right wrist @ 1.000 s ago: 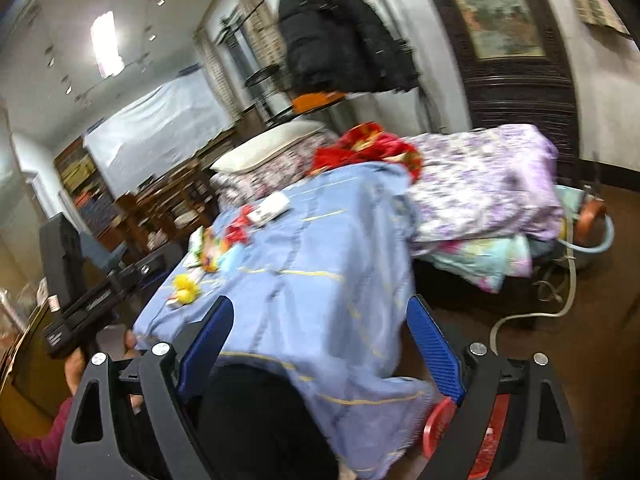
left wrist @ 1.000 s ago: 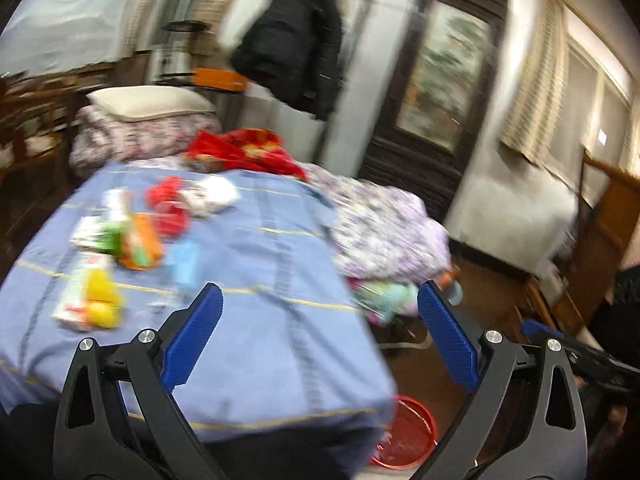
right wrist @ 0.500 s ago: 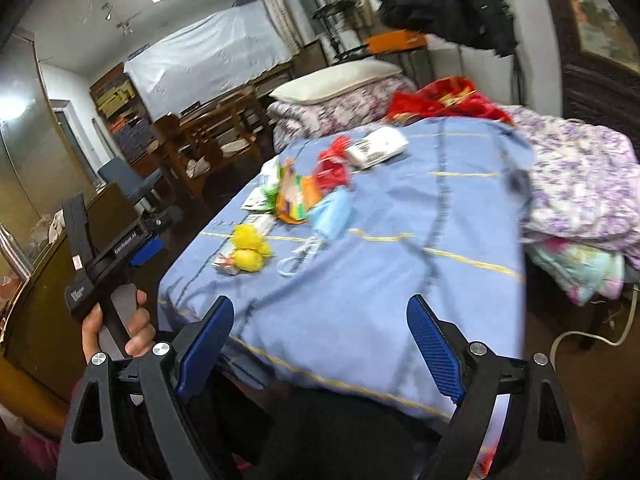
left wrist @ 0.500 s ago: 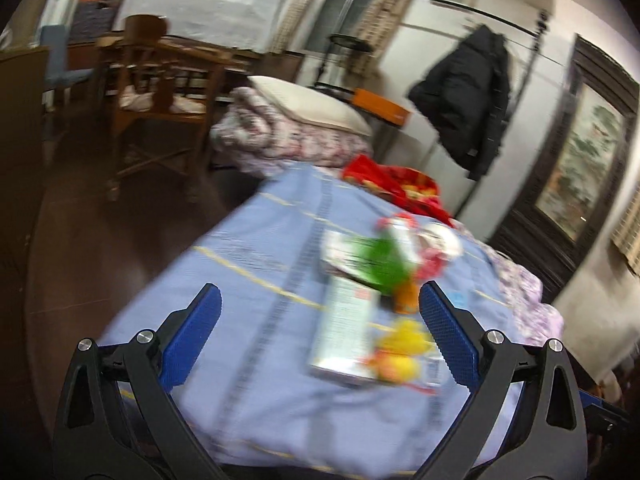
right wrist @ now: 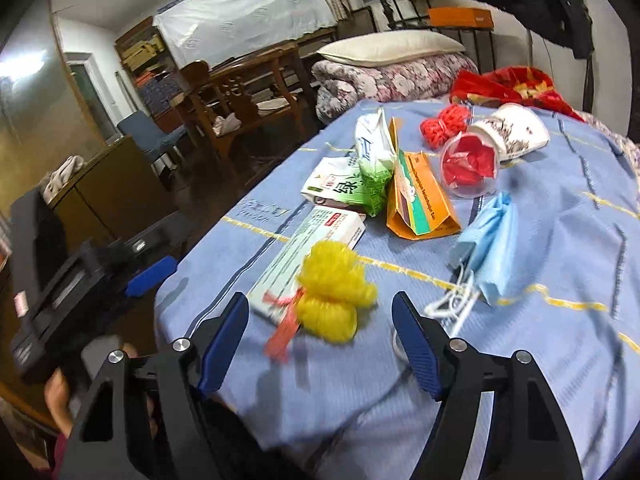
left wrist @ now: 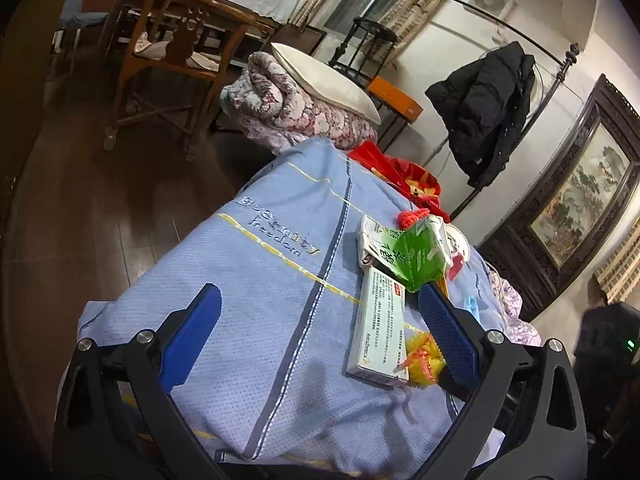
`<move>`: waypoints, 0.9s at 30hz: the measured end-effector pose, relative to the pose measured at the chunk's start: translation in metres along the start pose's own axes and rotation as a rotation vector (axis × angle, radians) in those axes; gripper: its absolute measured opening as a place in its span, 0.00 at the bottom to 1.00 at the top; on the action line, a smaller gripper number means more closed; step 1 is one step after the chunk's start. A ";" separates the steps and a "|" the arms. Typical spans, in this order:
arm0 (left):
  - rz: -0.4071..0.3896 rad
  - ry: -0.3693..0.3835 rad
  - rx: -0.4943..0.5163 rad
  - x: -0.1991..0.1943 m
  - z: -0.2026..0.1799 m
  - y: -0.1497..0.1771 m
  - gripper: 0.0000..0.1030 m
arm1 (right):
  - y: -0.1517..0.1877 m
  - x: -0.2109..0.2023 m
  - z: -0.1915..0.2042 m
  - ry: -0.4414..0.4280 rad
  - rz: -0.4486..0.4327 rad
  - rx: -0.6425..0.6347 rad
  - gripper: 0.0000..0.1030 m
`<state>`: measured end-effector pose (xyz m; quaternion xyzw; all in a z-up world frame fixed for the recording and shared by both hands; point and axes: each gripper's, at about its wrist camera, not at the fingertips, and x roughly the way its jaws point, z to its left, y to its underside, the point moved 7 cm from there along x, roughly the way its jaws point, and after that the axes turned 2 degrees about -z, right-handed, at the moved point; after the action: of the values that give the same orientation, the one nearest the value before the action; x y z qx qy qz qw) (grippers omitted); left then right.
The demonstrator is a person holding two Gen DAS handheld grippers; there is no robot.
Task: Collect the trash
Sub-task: 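Return both tools to the remaining trash on the bed, then grasp the yellow mesh bag with the right tool while the left approaches the medicine box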
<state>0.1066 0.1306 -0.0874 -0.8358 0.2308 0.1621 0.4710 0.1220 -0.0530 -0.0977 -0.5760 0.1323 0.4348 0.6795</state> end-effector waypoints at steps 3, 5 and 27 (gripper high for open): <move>0.005 0.004 -0.006 0.004 -0.002 0.000 0.92 | 0.001 0.011 -0.009 -0.005 0.018 0.037 0.37; 0.008 0.002 -0.011 0.006 -0.001 0.000 0.92 | 0.005 0.012 -0.012 -0.050 0.033 0.062 0.26; 0.188 -0.152 0.355 0.077 -0.068 0.047 0.92 | 0.024 -0.066 -0.123 0.172 -0.160 0.162 0.33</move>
<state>0.1498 0.0329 -0.1248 -0.6998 0.2966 0.2244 0.6098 0.1049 -0.1938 -0.1057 -0.5631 0.1782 0.3161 0.7424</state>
